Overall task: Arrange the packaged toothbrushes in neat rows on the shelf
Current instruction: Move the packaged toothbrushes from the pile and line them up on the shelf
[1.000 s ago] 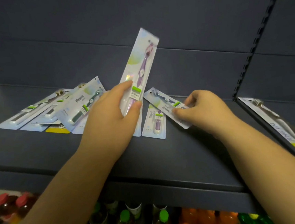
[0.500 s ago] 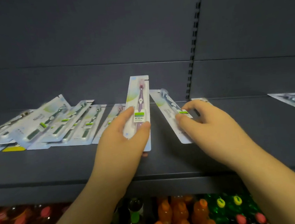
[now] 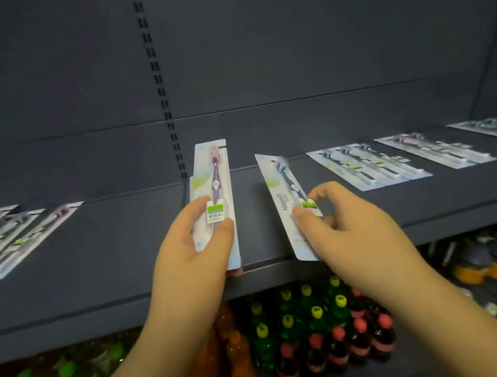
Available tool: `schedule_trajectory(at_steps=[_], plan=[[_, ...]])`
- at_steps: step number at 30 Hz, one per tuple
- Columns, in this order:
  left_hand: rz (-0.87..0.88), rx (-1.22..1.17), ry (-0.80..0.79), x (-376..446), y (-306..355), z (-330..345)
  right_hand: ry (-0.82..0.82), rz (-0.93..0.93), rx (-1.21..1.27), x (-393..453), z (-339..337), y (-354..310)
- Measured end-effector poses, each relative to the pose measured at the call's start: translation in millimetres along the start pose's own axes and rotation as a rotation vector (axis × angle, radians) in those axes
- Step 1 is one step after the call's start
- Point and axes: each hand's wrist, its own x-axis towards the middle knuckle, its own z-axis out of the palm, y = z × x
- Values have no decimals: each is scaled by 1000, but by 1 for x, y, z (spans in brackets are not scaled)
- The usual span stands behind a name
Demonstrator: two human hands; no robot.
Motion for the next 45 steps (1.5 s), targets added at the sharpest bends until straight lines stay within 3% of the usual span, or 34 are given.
schedule_trajectory(at_steps=[9, 20, 28, 33, 41, 45], plan=[[-12, 43, -62, -31, 5, 129, 44, 16, -90, -1, -87, 95], [-14, -58, -153, 11, 3, 212, 66, 27, -123, 41, -118, 144], [16, -82, -195, 27, -7, 263, 104, 44, -331, 100, -149, 179], [4, -43, -232, 20, 2, 301, 20, -19, -504, 146, -173, 210], [23, -11, -38, 37, 17, 379, -161, -161, -668, 219, -193, 252], [77, 48, 79, 47, 12, 406, -176, -278, -681, 238, -191, 263]])
